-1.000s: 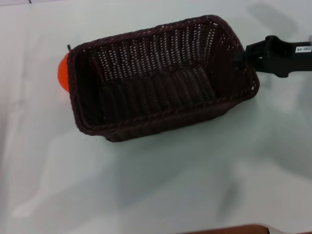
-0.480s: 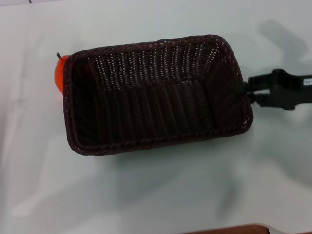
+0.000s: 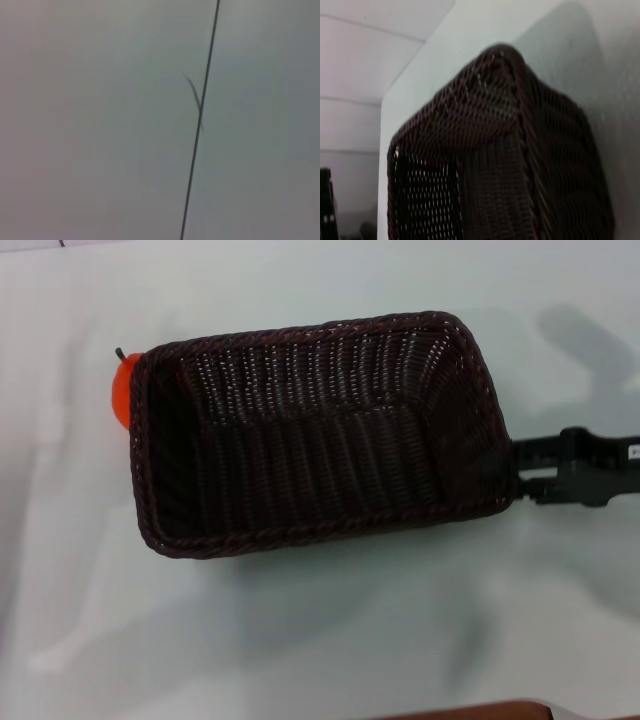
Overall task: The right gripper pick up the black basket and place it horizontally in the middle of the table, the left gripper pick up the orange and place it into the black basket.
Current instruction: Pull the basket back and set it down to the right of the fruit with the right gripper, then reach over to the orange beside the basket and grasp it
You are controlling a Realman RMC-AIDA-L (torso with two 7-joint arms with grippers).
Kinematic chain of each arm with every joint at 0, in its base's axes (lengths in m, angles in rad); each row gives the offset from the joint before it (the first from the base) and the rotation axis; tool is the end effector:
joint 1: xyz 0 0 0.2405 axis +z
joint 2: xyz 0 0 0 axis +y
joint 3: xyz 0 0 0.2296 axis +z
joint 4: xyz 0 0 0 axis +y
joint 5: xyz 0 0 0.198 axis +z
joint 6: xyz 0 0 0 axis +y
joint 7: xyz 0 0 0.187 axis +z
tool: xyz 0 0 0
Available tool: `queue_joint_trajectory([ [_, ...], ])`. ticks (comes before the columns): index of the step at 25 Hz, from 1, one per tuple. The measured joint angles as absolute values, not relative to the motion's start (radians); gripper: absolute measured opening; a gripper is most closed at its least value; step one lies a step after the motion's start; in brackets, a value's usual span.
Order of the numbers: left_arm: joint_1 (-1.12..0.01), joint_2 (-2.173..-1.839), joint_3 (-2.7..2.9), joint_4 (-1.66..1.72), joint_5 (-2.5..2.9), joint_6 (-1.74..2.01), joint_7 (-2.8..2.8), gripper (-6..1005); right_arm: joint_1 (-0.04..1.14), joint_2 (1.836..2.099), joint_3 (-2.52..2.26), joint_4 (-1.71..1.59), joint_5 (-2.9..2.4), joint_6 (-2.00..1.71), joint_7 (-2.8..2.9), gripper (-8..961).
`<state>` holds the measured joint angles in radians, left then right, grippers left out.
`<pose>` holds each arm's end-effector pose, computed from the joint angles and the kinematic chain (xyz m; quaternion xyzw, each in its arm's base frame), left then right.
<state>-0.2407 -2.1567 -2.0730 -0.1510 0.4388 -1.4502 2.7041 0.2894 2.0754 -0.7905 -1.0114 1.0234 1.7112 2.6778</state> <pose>-0.3054 0.2939 0.0293 -0.6373 -0.2481 -0.4050 0.6068 0.2655 0.2652 0.0058 -0.7231 -0.6697 -0.0224 0.1677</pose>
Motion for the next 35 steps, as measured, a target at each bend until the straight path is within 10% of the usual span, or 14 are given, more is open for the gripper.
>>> queue_joint_trajectory([
  [21, -0.329, -2.033, -1.61, -0.157, 0.44, -1.262, 2.41, 889, 0.29, 2.016, -0.157, -0.963, 1.11, 1.688, 2.242, 631],
  [35, -0.371, -2.037, -1.549, -0.249, 0.463, -1.059, 2.411, 730, 0.281, 2.009, -0.106, -0.815, 1.174, 1.671, 2.129, 627],
])
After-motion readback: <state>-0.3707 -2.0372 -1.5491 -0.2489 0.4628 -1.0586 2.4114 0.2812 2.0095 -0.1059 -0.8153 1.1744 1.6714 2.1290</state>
